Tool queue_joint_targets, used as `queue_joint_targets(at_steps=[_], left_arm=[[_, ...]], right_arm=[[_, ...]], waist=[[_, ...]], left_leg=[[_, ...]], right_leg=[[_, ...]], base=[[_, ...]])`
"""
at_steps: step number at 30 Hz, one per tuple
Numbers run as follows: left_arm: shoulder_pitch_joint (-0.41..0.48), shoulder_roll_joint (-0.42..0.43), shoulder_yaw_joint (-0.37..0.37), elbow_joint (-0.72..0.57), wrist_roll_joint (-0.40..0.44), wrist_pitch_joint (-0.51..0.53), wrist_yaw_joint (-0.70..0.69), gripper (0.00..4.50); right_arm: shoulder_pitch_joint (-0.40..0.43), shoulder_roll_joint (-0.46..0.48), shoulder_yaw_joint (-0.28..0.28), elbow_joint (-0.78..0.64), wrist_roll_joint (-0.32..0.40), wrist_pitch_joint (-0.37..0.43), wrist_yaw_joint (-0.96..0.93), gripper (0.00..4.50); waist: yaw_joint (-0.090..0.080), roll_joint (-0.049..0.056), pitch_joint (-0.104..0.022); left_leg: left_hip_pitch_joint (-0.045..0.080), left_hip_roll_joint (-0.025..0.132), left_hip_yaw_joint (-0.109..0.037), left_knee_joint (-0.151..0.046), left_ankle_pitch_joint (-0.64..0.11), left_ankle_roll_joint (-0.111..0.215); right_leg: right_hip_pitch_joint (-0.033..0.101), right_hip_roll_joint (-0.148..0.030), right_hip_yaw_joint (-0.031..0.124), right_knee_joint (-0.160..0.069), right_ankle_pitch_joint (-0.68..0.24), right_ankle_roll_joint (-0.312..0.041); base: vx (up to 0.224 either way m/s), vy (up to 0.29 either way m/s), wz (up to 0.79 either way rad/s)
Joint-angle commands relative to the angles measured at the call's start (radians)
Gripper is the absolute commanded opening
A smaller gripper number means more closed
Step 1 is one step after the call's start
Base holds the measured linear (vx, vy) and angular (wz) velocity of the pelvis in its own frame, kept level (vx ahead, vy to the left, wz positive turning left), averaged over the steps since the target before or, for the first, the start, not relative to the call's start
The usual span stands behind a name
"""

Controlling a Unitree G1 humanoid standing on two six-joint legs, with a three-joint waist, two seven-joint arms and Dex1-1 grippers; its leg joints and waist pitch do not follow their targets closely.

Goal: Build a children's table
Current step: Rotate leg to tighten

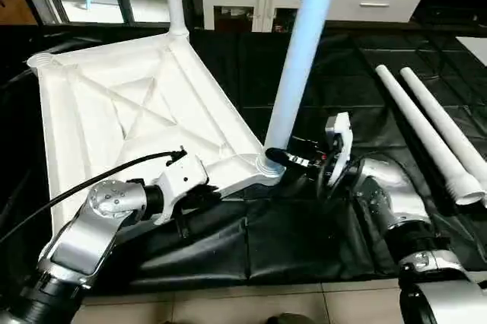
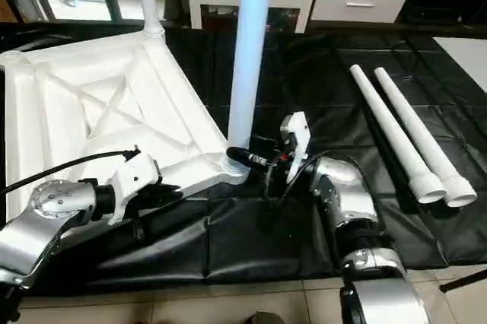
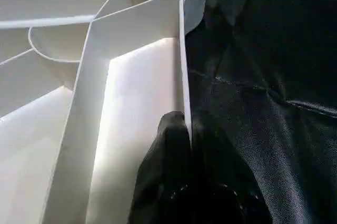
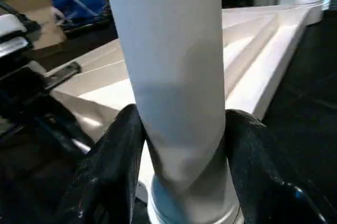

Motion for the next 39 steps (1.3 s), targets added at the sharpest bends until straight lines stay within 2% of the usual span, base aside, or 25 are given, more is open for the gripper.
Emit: queue_joint_targets(at_steps=[1,2,3,5,6,7,8,10,11,13,14,15,17,19,20,21,22,24,26,27,29,31,33,35,39], left_arm=[[0.015,-0.025,-0.043,0.036,0.011,0.027,0.012,0.0],[0.015,-0.025,-0.043,0.036,0.011,0.027,0.012,0.0],[0.0,-0.046,-0.049,0.047,0.02,0.036,0.033,0.0],[-0.032,-0.091,-0.061,0.072,0.038,0.064,0.078,0.0],[-0.047,-0.111,-0.068,0.084,0.048,0.07,0.099,0.0],[-0.055,-0.122,-0.072,0.093,0.054,0.072,0.111,0.0],[-0.079,-0.157,-0.077,0.113,0.065,0.105,0.15,0.0],[-0.114,-0.212,-0.079,0.149,0.079,0.149,0.207,0.0],[-0.12,-0.221,-0.079,0.155,0.081,0.156,0.217,0.0],[-0.187,-0.327,-0.077,0.231,0.096,0.213,0.303,0.0],[-0.212,-0.37,-0.079,0.256,0.099,0.229,0.325,0.0],[-0.22,-0.383,-0.08,0.262,0.098,0.234,0.329,0.0],[-0.224,-0.385,-0.091,0.258,0.098,0.212,0.312,0.0],[-0.22,-0.378,-0.095,0.251,0.097,0.201,0.3,0.0],[-0.201,-0.342,-0.099,0.227,0.097,0.174,0.27,0.0],[-0.201,-0.342,-0.099,0.227,0.097,0.174,0.27,0.0],[-0.175,-0.299,-0.094,0.2,0.088,0.152,0.234,0.0],[-0.162,-0.278,-0.09,0.188,0.087,0.146,0.216,0.0],[-0.119,-0.208,-0.082,0.152,0.081,0.112,0.15,0.0],[-0.077,-0.147,-0.072,0.119,0.069,0.071,0.088,0.0],[-0.054,-0.115,-0.061,0.098,0.056,0.061,0.056,0.0],[-0.027,-0.076,-0.051,0.075,0.04,0.038,0.019,0.0],[-0.006,-0.045,-0.043,0.052,0.022,0.035,-0.012,0.0],[0.004,-0.029,-0.037,0.044,0.011,0.034,-0.03,0.0],[0.023,0.001,-0.031,0.029,-0.009,0.023,-0.064,0.0]], right_arm=[[0.011,0.016,-0.003,0.026,-0.048,0.002,-0.138,1.96],[0.011,0.016,-0.003,0.026,-0.048,0.002,-0.138,1.96],[0.011,0.036,-0.004,0.041,-0.076,-0.001,-0.237,1.95],[0.008,0.07,-0.014,0.078,-0.128,-0.009,-0.445,1.93],[0.009,0.084,-0.024,0.091,-0.136,-0.001,-0.517,1.93],[0.011,0.092,-0.031,0.098,-0.139,0.004,-0.557,1.91],[0.016,0.11,-0.04,0.111,-0.149,0.013,-0.64,1.91],[0.022,0.142,-0.058,0.13,-0.15,0.032,-0.748,1.9],[0.023,0.147,-0.062,0.133,-0.151,0.035,-0.767,1.9],[0.026,0.226,-0.088,0.151,-0.14,0.051,-0.922,1.88],[0.024,0.266,-0.086,0.153,-0.136,0.048,-0.952,1.88],[0.022,0.281,-0.084,0.154,-0.133,0.045,-0.951,1.88],[0.015,0.301,-0.057,0.144,-0.129,0.031,-0.885,1.88],[0.011,0.302,-0.04,0.133,-0.128,0.025,-0.83,1.88],[0.013,0.285,-0.018,0.101,-0.11,-0.013,-0.693,1.88],[0.013,0.285,-0.018,0.101,-0.11,-0.013,-0.693,1.88],[0.016,0.244,0.019,0.064,-0.11,-0.047,-0.572,1.88],[0.015,0.223,0.023,0.052,-0.108,-0.05,-0.531,2.44],[0.002,0.161,0.011,0.041,-0.092,-0.052,-0.428,2.61],[-0.017,0.106,-0.012,0.043,-0.068,-0.041,-0.345,2.73],[-0.026,0.07,-0.02,0.038,-0.051,-0.039,-0.272,2.84],[-0.032,0.029,-0.022,0.03,-0.044,-0.04,-0.192,2.98],[-0.037,-0.006,-0.022,0.025,-0.04,-0.038,-0.131,3.06],[-0.038,-0.023,-0.027,0.014,-0.022,-0.023,-0.083,3.06],[-0.045,-0.05,-0.025,0.01,0.009,-0.009,0.02,3.06]], waist=[[0.001,-0.005,-0.047],[-0.001,-0.005,-0.046],[-0.003,-0.006,-0.044],[-0.01,-0.007,-0.035],[-0.012,-0.007,-0.033],[-0.015,-0.006,-0.033],[-0.017,-0.007,-0.032],[-0.018,-0.005,-0.033],[-0.019,-0.006,-0.035],[-0.02,-0.004,-0.037],[-0.022,-0.003,-0.034],[-0.016,-0.003,-0.036],[-0.018,-0.005,-0.039],[-0.019,-0.005,-0.041],[-0.02,-0.004,-0.041],[-0.02,-0.005,-0.042],[-0.02,-0.006,-0.044],[-0.02,-0.008,-0.045],[-0.018,-0.006,-0.047],[-0.018,-0.007,-0.048],[-0.019,-0.006,-0.049],[-0.014,-0.002,-0.057],[-0.011,-0.004,-0.058],[-0.01,-0.003,-0.054],[-0.007,-0.004,-0.05]], left_leg=[[0.012,0.022,-0.001,-0.064,-0.053,0.124],[0.012,0.021,-0.001,-0.066,-0.066,0.113],[0.01,0.02,-0.003,-0.068,-0.092,0.091],[0.013,0.017,-0.006,-0.076,-0.167,0.038],[0.014,0.017,-0.007,-0.077,-0.186,0.023],[0.021,0.015,-0.009,-0.079,-0.235,0.002],[0.02,0.016,-0.012,-0.081,-0.252,-0.004],[0.024,0.014,-0.011,-0.082,-0.267,-0.021],[0.023,0.014,-0.012,-0.082,-0.266,-0.025],[0.02,0.01,-0.014,-0.083,-0.278,-0.028],[0.021,0.009,-0.011,-0.084,-0.289,-0.029],[0.032,0.009,-0.011,-0.084,-0.311,-0.033],[0.018,0.009,-0.018,-0.089,-0.31,-0.027],[0.015,0.01,-0.018,-0.091,-0.295,-0.012],[0.014,0.01,-0.018,-0.092,-0.294,-0.009],[0.011,0.013,-0.019,-0.093,-0.306,0.0],[0.009,0.012,-0.018,-0.092,-0.292,0.009],[0.007,0.013,-0.015,-0.088,-0.265,0.027],[0.005,0.012,-0.014,-0.085,-0.227,0.046],[0.003,0.014,-0.013,-0.084,-0.189,0.06],[0.0,0.015,-0.009,-0.079,-0.133,0.09],[0.006,0.015,-0.002,-0.07,-0.022,0.136],[0.001,0.015,-0.002,-0.066,0.03,0.174],[0.004,0.018,0.0,-0.067,0.026,0.195],[0.01,0.022,0.001,-0.068,-0.004,0.186]], right_leg=[[0.046,-0.052,0.026,-0.064,0.004,-0.304],[0.045,-0.051,0.026,-0.066,-0.017,-0.299],[0.046,-0.051,0.027,-0.07,-0.058,-0.286],[0.04,-0.051,0.027,-0.084,-0.181,-0.251],[0.038,-0.053,0.029,-0.088,-0.223,-0.24],[0.031,-0.052,0.03,-0.095,-0.295,-0.217],[0.032,-0.053,0.03,-0.098,-0.324,-0.205],[0.024,-0.049,0.032,-0.104,-0.338,-0.179],[0.025,-0.048,0.032,-0.101,-0.33,-0.176],[0.024,-0.045,0.032,-0.102,-0.308,-0.162],[0.017,-0.042,0.034,-0.105,-0.312,-0.158],[0.011,-0.042,0.033,-0.11,-0.326,-0.151],[0.024,-0.041,0.032,-0.104,-0.295,-0.143],[0.026,-0.041,0.031,-0.103,-0.237,-0.147],[0.027,-0.041,0.03,-0.103,-0.231,-0.15],[0.03,-0.043,0.03,-0.104,-0.231,-0.156],[0.032,-0.043,0.03,-0.104,-0.214,-0.164],[0.034,-0.044,0.032,-0.103,-0.189,-0.18],[0.039,-0.045,0.032,-0.099,-0.154,-0.198],[0.044,-0.045,0.031,-0.095,-0.109,-0.216],[0.045,-0.046,0.031,-0.087,-0.039,-0.247],[0.048,-0.044,0.03,-0.069,0.122,-0.293],[0.051,-0.043,0.028,-0.057,0.231,-0.314],[0.048,-0.045,0.026,-0.058,0.232,-0.323],[0.046,-0.046,0.024,-0.062,0.15,-0.326]], base=[[0.0,0.0,0.0],[0.0,0.0,0.0],[0.0,0.0,0.0],[0.0,0.0,0.0],[0.0,0.0,0.0],[0.0,0.0,0.0],[0.0,0.0,0.0],[0.0,0.0,0.0],[0.0,0.0,0.0],[0.0,0.0,0.0],[0.0,0.0,0.0],[0.0,0.0,0.0],[0.0,0.0,0.0],[0.0,0.0,0.0],[0.0,0.0,0.0],[0.0,0.0,0.0],[0.0,0.0,0.0],[0.0,0.0,0.0],[0.0,0.0,0.0],[0.0,0.0,0.0],[0.0,0.0,0.0],[0.0,0.0,0.0],[0.0,0.0,0.0],[0.0,0.0,0.0],[0.0,0.0,0.0]])
